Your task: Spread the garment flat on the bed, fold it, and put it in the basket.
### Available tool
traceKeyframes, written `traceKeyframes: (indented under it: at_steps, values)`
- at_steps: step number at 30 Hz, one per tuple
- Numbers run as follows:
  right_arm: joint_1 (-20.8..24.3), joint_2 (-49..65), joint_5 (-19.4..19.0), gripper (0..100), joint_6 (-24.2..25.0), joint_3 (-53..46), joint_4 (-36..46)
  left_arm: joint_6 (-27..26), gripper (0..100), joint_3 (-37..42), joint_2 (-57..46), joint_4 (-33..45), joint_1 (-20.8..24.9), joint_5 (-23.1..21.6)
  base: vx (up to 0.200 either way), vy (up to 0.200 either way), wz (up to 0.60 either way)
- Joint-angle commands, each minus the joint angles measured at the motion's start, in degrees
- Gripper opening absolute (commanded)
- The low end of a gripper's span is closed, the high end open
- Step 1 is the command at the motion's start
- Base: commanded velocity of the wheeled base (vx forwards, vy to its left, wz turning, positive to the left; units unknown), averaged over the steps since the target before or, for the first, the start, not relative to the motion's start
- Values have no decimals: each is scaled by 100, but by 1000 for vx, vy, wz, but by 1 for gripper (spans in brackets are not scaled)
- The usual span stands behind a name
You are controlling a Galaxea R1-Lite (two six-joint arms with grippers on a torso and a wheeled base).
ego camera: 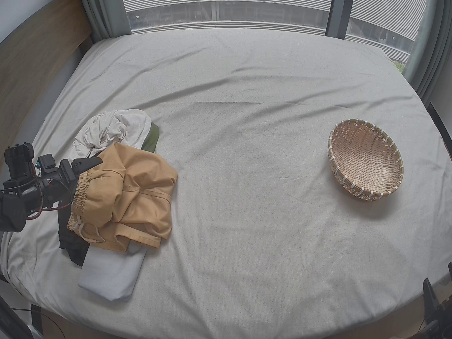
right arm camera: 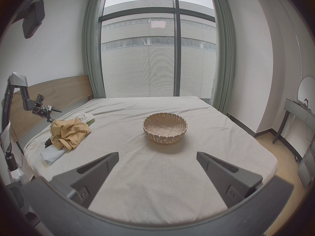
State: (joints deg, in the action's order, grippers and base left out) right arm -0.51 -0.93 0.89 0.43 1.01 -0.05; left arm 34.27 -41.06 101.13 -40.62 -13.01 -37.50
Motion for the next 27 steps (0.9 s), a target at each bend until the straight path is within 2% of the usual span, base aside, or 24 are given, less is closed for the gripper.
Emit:
traceKeyframes:
  at_steps: [1,5,26,27]
  values:
    - [-2,93,-1,100,1,-101,-4,-8,100,-7,100,-87,18,6,0,0,0]
    - [-2,93,-1,100,1,-101,-4,45,100,10,319,-544,88,58,0,0,0]
    - [-2,93,-1,100,1,-101,-4,106,100,-192,715,-570,264,85,0,0,0]
    - [7,93,-1,100,1,-101,-4,115,0,-192,741,-570,281,85,0,0,0]
